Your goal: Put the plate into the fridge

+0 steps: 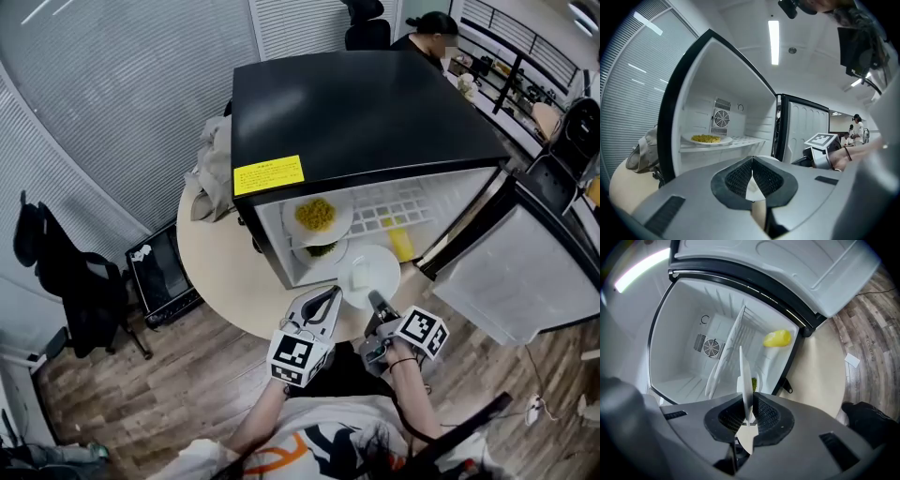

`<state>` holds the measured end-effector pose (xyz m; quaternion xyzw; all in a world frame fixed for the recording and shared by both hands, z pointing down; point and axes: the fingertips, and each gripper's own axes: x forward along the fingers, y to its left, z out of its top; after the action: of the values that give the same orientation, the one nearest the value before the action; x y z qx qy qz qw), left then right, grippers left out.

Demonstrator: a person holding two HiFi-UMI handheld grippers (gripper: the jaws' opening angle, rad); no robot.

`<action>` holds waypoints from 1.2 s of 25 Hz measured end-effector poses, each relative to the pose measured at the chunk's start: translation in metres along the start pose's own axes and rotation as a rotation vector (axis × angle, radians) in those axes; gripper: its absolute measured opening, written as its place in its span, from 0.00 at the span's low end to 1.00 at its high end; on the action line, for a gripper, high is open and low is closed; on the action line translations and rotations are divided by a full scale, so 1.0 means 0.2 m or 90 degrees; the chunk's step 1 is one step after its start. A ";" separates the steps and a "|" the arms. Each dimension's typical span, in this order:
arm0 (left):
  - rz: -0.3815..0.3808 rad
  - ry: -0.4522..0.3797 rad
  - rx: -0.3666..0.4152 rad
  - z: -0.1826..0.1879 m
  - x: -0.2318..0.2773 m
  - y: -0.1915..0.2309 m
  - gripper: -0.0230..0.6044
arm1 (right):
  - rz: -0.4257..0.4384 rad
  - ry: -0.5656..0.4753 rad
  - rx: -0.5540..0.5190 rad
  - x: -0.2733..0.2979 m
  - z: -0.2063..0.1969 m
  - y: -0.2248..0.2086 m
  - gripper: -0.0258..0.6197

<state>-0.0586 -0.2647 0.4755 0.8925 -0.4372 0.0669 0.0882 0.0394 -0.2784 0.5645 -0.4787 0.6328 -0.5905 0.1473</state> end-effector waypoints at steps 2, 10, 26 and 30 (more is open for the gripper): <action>0.000 0.004 0.000 0.00 0.05 0.00 0.06 | -0.004 0.003 0.004 0.03 0.05 -0.03 0.09; 0.013 0.021 -0.010 -0.03 0.24 0.04 0.06 | -0.023 0.030 0.029 0.16 0.17 -0.16 0.09; 0.057 0.051 -0.006 -0.05 0.38 0.20 0.06 | -0.030 0.077 0.138 0.47 0.22 -0.32 0.09; 0.069 0.053 -0.010 -0.05 0.39 0.24 0.06 | -0.038 0.068 0.107 0.50 0.27 -0.34 0.09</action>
<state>-0.0497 -0.3505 0.5059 0.8632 -0.4813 0.1055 0.1096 0.0600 -0.3796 0.6494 -0.4510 0.5737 -0.6702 0.1351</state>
